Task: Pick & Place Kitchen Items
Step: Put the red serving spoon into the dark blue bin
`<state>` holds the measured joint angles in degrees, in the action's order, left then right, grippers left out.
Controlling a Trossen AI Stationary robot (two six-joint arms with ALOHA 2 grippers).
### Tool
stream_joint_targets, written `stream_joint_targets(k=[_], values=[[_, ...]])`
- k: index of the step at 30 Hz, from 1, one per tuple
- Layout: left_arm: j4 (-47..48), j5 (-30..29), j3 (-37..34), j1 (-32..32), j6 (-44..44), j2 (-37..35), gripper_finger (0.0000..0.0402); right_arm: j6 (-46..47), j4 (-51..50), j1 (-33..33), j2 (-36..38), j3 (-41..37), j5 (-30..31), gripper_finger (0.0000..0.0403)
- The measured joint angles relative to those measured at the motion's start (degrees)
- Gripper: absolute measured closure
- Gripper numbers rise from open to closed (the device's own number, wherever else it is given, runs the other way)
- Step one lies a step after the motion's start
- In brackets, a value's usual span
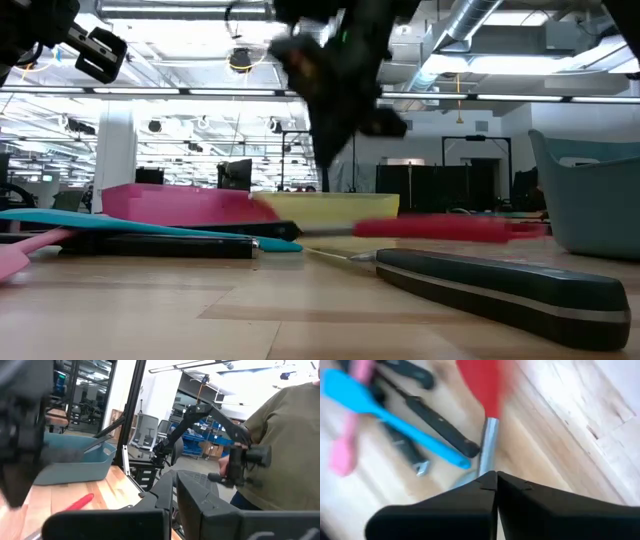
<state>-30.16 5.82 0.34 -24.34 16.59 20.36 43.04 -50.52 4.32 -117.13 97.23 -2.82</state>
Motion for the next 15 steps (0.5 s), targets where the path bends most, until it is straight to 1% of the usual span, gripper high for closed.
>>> stream_joint_targets(k=[4, 7, 11, 15], values=[[0.0, 0.0, 0.0, 0.0, 0.0, 0.0, 0.0394, -0.7, -0.2, 0.1, 5.6, 0.0, -0.1, 0.0398], [0.0, 0.0, 0.0, 0.0, 0.0, 0.0, 0.0394, -1.5, -0.5, -0.1, 9.0, 0.1, 2.4, 0.0399], [0.0, 0.0, 0.0, 0.0, 0.0, 0.0, 0.0394, -3.6, -2.4, -0.1, 9.7, 0.1, 6.2, 0.0400], [0.0, 0.0, 0.0, 0.0, 0.0, 0.0, 0.0394, -8.0, -2.4, 1.7, 10.0, -0.3, 7.7, 0.0399]])
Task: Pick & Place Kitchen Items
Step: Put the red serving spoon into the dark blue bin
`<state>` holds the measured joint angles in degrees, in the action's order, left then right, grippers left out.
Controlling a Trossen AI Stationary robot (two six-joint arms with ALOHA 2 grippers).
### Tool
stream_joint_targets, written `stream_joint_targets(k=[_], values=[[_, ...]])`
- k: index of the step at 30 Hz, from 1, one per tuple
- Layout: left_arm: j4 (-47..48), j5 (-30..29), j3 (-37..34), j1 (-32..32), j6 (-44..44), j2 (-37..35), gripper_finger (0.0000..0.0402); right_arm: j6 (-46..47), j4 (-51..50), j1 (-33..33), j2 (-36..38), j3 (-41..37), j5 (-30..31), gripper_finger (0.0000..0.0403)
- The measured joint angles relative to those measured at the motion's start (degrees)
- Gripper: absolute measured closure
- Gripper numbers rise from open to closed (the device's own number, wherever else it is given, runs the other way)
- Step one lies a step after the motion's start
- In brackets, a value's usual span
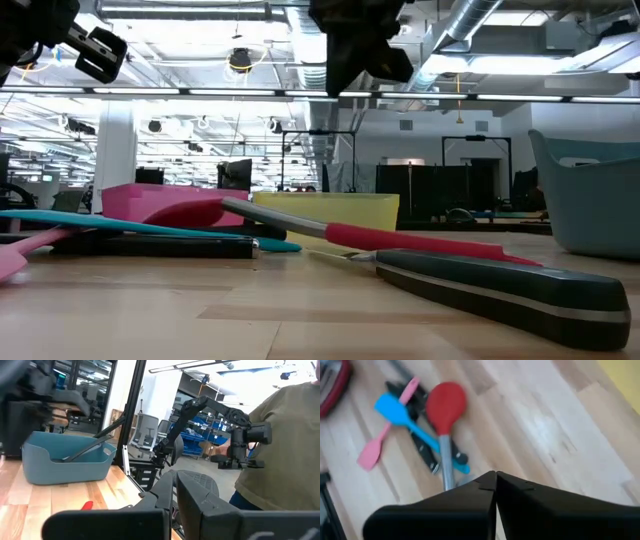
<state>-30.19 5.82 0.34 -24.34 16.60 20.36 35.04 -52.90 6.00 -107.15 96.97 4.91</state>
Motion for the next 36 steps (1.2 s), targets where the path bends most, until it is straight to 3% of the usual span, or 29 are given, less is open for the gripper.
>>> stream_joint_targets(k=[4, 8, 13, 16, 24, 36], values=[[-0.3, 0.0, 0.0, 0.0, 0.0, 0.0, 0.0394, -2.7, -0.4, 2.8, 0.0, -2.3, 0.0, 0.0358], [-0.4, 0.0, 0.0, 0.0, 0.0, 0.0, 0.0394, -2.6, 0.4, 5.1, 0.0, -4.1, -0.2, 0.0284], [-0.4, 0.0, 0.0, 0.0, 0.0, 0.0, 0.0394, -2.6, 8.0, 6.4, 0.0, -8.1, -0.5, 0.0176], [-0.4, 0.0, 0.0, 0.0, 0.0, 0.0, 0.0394, -2.6, 13.7, 6.5, 0.0, -10.7, -0.5, 0.0133], [-0.8, 0.0, 0.0, 0.0, 0.0, 0.0, 0.0394, -2.7, 22.3, 6.5, -0.1, -15.1, -0.3, 0.0118], [-1.0, -0.1, 0.0, 0.0, 0.0, 0.6, 0.0394, -5.1, 24.9, 7.9, -12.8, -10.1, -2.4, 0.0117]])
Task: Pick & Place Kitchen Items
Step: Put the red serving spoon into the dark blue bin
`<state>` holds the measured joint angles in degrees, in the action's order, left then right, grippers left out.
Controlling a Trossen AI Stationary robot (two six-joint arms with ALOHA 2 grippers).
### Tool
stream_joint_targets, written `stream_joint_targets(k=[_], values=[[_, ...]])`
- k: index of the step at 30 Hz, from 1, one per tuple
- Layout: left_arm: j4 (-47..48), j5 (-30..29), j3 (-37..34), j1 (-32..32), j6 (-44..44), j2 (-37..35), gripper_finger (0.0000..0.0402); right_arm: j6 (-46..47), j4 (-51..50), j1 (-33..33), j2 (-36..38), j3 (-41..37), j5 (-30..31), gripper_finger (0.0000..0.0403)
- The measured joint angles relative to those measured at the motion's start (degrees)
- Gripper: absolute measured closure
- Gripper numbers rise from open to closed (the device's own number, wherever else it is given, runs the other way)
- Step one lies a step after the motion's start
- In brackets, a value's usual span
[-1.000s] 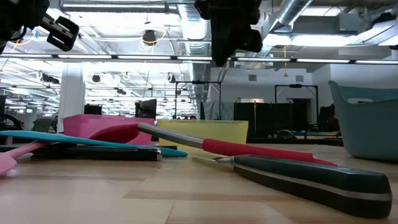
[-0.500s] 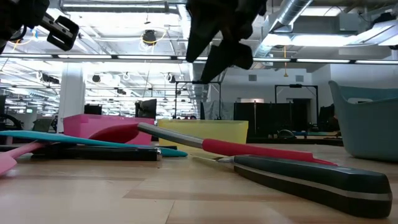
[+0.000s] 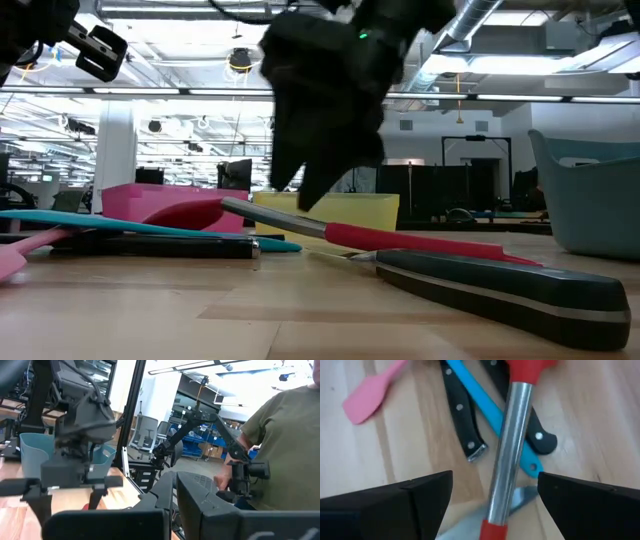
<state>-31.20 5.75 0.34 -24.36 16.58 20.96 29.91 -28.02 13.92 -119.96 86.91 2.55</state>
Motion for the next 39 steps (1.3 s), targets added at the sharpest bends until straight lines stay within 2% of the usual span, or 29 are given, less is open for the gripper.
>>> stream_joint_targets(k=[13, 15, 17, 22, 32, 39], values=[[-0.2, 0.0, 0.0, 0.0, 0.0, 0.2, 0.0394, 0.2, -2.6, -0.9, -6.3, 2.5, -2.5, 0.0126], [-0.2, 0.0, 0.0, 0.0, 0.0, 0.2, 0.0394, 1.1, -3.4, -0.8, -6.4, 2.5, -1.9, 0.0153], [-0.2, 0.0, 0.0, 0.0, 0.0, 0.2, 0.0394, 1.4, -3.9, -0.9, -6.4, 2.5, -1.4, 0.0199], [-0.2, -0.2, 0.0, 0.0, 0.0, 0.2, 0.0394, 3.0, -4.8, -1.9, -6.1, 2.3, -2.4, 0.0358], [-0.3, -0.2, 0.0, 0.0, 0.0, 0.2, 0.0394, 6.6, -5.4, -3.4, -4.7, 2.0, -4.5, 0.0361], [-0.3, -0.2, 0.0, 0.0, 0.0, 0.2, 0.0394, 6.8, -7.2, -6.0, 3.2, 2.0, -4.8, 0.0362]])
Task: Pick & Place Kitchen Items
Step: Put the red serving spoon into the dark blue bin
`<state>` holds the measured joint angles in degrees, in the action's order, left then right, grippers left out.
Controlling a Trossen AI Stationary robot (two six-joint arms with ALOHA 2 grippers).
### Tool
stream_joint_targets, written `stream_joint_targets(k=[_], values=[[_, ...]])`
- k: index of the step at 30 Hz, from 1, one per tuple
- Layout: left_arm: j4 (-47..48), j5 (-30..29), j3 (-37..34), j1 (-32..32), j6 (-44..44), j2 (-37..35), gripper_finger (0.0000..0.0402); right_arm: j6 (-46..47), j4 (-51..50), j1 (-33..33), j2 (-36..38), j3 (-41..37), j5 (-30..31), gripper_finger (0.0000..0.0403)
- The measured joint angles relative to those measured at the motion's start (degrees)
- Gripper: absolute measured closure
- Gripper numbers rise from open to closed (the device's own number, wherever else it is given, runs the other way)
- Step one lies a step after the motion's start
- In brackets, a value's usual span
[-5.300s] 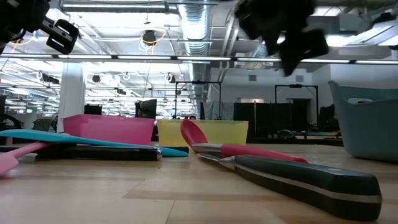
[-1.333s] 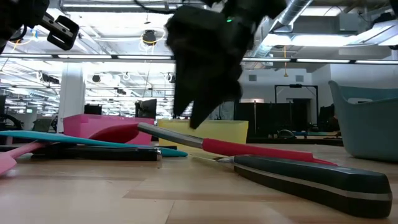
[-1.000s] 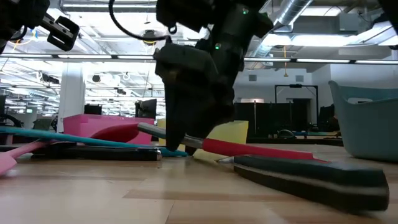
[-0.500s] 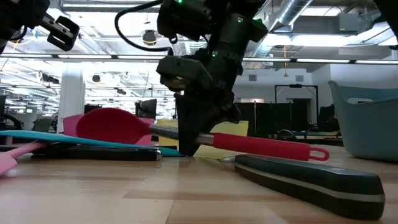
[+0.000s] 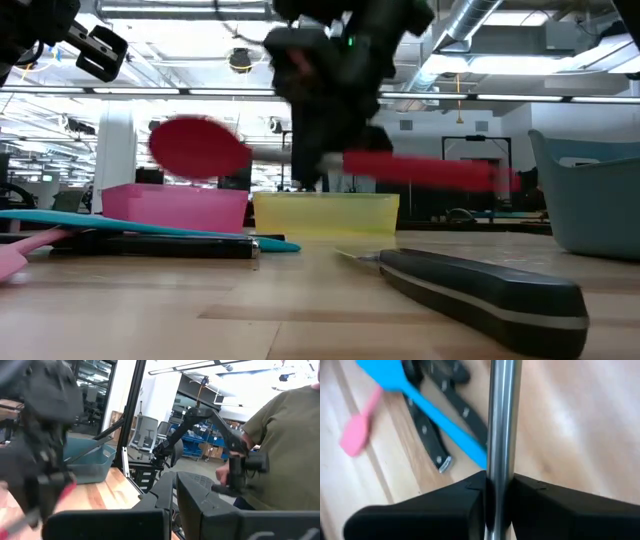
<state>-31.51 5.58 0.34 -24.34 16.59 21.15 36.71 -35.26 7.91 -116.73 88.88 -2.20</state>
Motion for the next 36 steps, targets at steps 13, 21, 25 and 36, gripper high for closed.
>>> stream_joint_targets(k=[13, 21, 25, 36], values=[[-0.3, 0.0, 0.0, 0.0, 0.0, 0.0, 0.0394, 9.6, -28.8, 0.1, 21.4, 0.1, -3.5, 0.0362], [-0.4, 0.1, 0.0, 0.0, 0.0, 0.0, 0.0394, 25.8, -44.6, 5.5, 30.7, 0.1, -3.8, 0.0362], [-0.6, 0.2, 0.0, 0.0, 0.0, 0.0, 0.0394, 36.8, -48.2, 9.7, 34.9, -1.9, -3.5, 0.0362], [-0.8, 0.2, 0.0, 0.0, 0.0, 0.0, 0.0394, 72.8, -51.4, 25.2, 45.3, -12.7, -3.9, 0.0362]])
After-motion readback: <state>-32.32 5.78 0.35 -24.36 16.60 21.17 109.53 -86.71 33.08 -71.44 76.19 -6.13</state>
